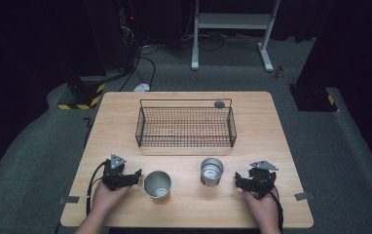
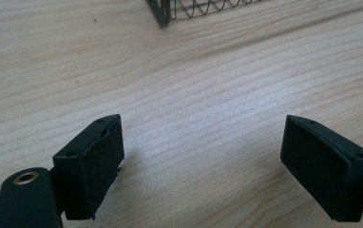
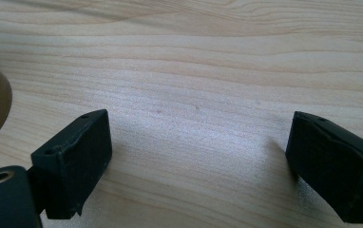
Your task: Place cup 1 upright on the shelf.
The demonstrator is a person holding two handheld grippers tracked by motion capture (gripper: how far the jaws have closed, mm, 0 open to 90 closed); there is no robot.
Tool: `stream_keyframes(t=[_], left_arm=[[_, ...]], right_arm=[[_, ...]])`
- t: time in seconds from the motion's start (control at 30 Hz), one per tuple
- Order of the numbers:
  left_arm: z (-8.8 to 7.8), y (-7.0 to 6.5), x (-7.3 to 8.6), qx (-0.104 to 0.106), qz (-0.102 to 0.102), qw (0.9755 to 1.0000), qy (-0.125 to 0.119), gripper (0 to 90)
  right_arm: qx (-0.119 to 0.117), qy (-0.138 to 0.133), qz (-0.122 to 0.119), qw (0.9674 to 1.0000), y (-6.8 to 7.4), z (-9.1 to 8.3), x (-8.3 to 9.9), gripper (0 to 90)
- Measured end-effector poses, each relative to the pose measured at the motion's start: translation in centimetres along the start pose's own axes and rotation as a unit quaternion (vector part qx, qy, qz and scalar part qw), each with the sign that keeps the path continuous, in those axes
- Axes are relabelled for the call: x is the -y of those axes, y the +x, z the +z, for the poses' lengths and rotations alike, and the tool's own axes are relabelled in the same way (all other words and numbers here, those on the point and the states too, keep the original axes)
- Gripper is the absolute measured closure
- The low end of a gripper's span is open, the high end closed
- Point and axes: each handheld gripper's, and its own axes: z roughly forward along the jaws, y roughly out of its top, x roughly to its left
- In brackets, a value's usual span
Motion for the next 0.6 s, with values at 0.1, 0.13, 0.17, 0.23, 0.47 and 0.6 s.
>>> stream_keyframes(t=[0.1,0.13,0.17,0.23,0.47,0.6], left_arm=[[-0.2,-0.2,-0.2,0.005,0.01,0.9999,0.001,15.0],[-0.3,-0.5,-0.3,0.01,0.016,0.9998,0.0,14.9],[-0.3,-0.5,-0.3,0.01,0.016,0.9998,0.0,14.6],[-0.4,-0.7,-0.5,0.013,0.025,0.9996,-0.003,13.9],[-1.1,-0.9,-0.8,0.024,0.022,0.999,-0.029,13.7],[-1.5,-1.0,-1.0,0.026,0.033,0.9987,-0.028,13.7]], right_arm=[[0.0,0.0,0.0,1.0,0.0,0.0,0.0,7.9],[0.0,0.0,0.0,1.0,0.0,0.0,0.0,7.9],[0.0,0.0,0.0,1.0,0.0,0.0,0.0,7.9],[0.0,0.0,0.0,1.0,0.0,0.0,0.0,7.9],[0.0,0.0,0.0,1.0,0.0,0.0,0.0,7.9],[0.0,0.0,0.0,1.0,0.0,0.0,0.0,7.9]])
